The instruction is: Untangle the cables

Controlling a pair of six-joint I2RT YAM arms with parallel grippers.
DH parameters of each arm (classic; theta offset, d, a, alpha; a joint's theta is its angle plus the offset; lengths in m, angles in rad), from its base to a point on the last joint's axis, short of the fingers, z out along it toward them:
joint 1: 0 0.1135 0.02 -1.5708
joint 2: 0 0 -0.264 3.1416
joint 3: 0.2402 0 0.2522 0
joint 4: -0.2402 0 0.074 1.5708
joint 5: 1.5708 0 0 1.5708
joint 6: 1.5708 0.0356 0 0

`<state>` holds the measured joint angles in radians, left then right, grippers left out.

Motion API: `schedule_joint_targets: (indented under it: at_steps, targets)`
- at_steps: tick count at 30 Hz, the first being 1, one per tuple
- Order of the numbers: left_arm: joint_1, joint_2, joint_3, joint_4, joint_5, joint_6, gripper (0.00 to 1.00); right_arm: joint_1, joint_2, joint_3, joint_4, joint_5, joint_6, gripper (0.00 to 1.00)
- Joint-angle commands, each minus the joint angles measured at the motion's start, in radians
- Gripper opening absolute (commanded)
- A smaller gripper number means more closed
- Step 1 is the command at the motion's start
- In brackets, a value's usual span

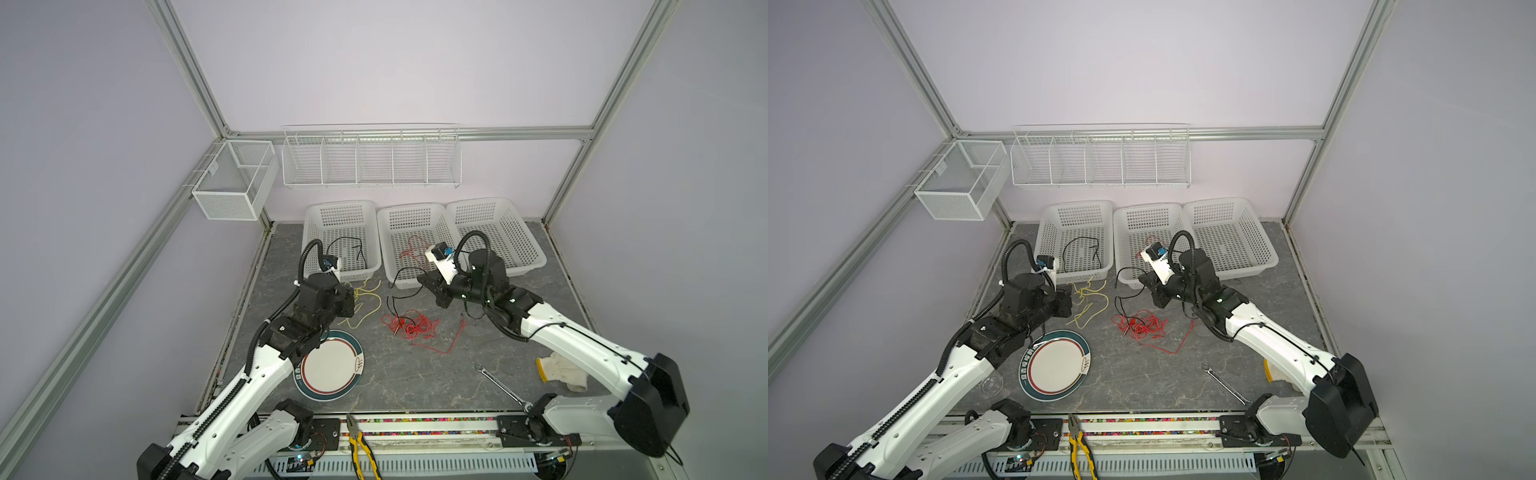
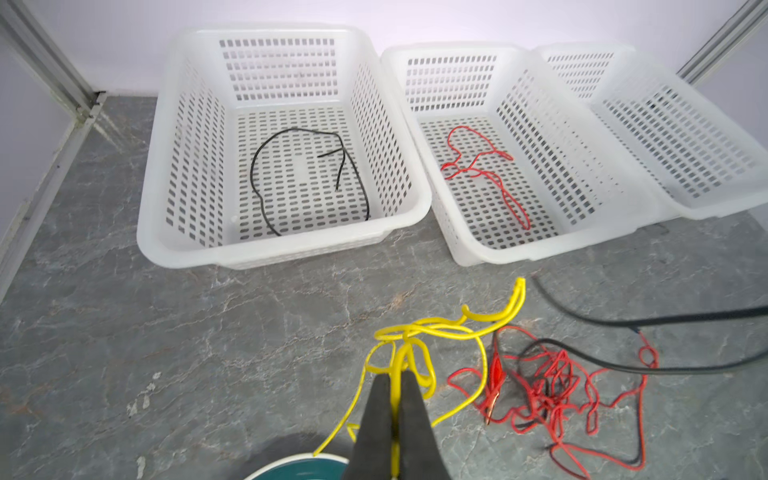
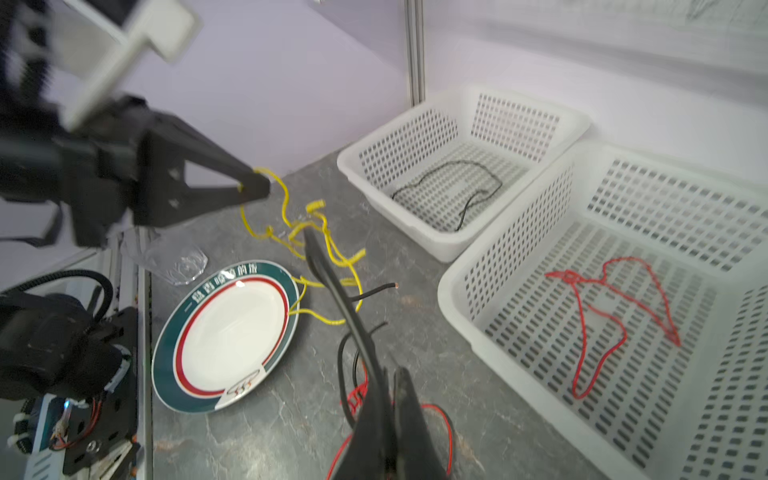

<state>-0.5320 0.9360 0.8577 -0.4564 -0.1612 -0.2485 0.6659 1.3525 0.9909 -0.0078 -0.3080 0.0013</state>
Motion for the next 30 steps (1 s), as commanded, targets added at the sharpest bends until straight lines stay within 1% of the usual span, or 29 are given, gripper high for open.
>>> schedule_joint_targets:
  at_steps: [1, 7, 12, 13, 15, 16, 19, 22, 26, 30]
  targets:
    - [0.002, -0.007, 0.066, 0.027, 0.026, 0.021, 0.0, 0.01, 0.065, -0.034, -0.005, -0.03, 0.025, 0.07]
    - [0.002, 0.018, 0.124, 0.042, 0.068, 0.034, 0.0, 0.015, 0.213, -0.027, -0.018, -0.001, 0.066, 0.08]
    - [0.003, 0.024, 0.138, 0.071, 0.123, 0.031, 0.0, 0.014, 0.266, -0.003, -0.042, 0.054, 0.089, 0.13]
    - [0.002, 0.024, 0.14, 0.074, 0.131, 0.03, 0.0, 0.014, 0.266, 0.003, -0.047, 0.056, 0.088, 0.17]
    - [0.001, 0.028, 0.141, 0.076, 0.148, 0.022, 0.0, 0.017, 0.254, 0.012, -0.056, 0.049, 0.073, 0.36]
    - [0.003, 0.032, 0.144, 0.078, 0.16, 0.019, 0.0, 0.021, 0.242, 0.015, -0.062, 0.05, 0.062, 0.43]
    - [0.0, 0.041, 0.142, 0.093, 0.193, 0.005, 0.0, 0.03, 0.2, 0.021, -0.067, 0.047, 0.036, 0.55]
    - [-0.013, 0.051, 0.14, 0.108, 0.206, -0.004, 0.0, 0.037, 0.148, 0.019, -0.055, 0.027, 0.032, 0.59]
    - [-0.018, 0.063, 0.14, 0.124, 0.226, -0.02, 0.0, 0.042, 0.083, 0.021, -0.024, -0.009, 0.06, 0.64]
    - [-0.02, 0.076, 0.14, 0.141, 0.241, -0.03, 0.0, 0.042, 0.069, 0.056, -0.006, -0.064, 0.091, 0.69]
